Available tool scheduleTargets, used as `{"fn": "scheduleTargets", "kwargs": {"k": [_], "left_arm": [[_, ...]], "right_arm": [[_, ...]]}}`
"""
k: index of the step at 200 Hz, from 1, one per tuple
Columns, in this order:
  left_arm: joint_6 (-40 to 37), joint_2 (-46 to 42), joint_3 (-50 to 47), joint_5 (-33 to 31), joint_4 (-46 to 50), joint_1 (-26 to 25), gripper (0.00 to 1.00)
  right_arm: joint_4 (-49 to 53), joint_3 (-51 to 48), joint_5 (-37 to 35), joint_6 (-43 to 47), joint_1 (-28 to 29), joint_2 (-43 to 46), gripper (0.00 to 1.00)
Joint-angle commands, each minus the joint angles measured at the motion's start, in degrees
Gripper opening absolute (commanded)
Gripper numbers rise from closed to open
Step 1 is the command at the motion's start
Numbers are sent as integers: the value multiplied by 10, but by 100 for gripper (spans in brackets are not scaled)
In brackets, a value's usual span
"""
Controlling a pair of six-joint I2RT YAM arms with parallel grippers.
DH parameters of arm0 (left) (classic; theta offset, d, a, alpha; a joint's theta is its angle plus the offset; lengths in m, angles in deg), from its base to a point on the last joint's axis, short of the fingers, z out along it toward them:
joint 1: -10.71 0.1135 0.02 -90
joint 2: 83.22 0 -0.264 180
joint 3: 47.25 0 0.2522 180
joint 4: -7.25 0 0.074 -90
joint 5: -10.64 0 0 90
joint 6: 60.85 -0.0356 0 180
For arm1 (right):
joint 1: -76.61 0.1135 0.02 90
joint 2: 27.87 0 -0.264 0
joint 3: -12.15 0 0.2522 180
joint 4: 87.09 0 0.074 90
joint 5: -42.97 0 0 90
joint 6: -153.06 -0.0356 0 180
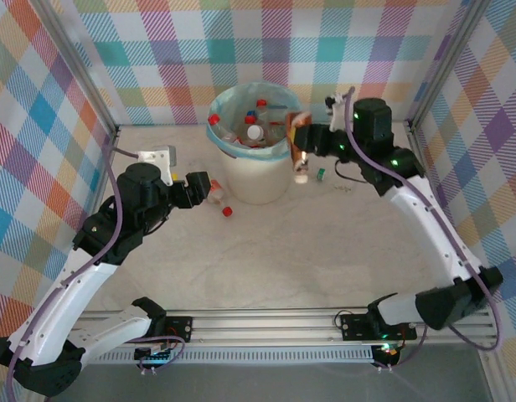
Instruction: Put the plastic bottles in the bin
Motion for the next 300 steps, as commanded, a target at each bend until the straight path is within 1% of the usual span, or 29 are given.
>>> {"fn": "scheduleTargets", "kwargs": {"k": [1,24,39,56,69,87,126,153,172,201,233,265,300], "left_arm": [[-2,-12,17,-17,8,-4,81],[-2,-24,14,-27,14,-4,81],[-1,-30,11,-30,15,-4,81],[-1,-34,11,-34,20,-4,81],[0,-36,11,-35,22,-4,81],[3,-39,8,-36,23,-3,81],[5,-45,2,-39,27,-4,81],[5,-48,0,-43,29,-4,81],[4,-48,-2,-45,29,-4,81],[3,-41,-3,-41,24,-4,82],[4,-36,-5,-39,22,-4,81],[5,-36,-9,-41,24,-4,82],[5,-39,-10,-44,28,-4,82]], "right_arm": [[-113,44,-11,-107,4,-56,50],[-182,85,-40,-181,10,-119,50],[-227,102,-71,-228,16,-162,49],[-269,122,-104,-258,27,-200,48],[-279,150,-128,-269,37,-234,48],[-286,186,-161,-281,50,-277,50],[-278,247,-181,-316,56,-348,52],[-263,252,-193,-307,60,-355,57],[-260,243,-203,-296,65,-344,67],[-262,239,-211,-256,72,-326,72],[-254,244,-214,-210,80,-312,72],[-250,253,-213,-173,85,-310,69],[-194,320,-177,-150,87,-346,68]]}}
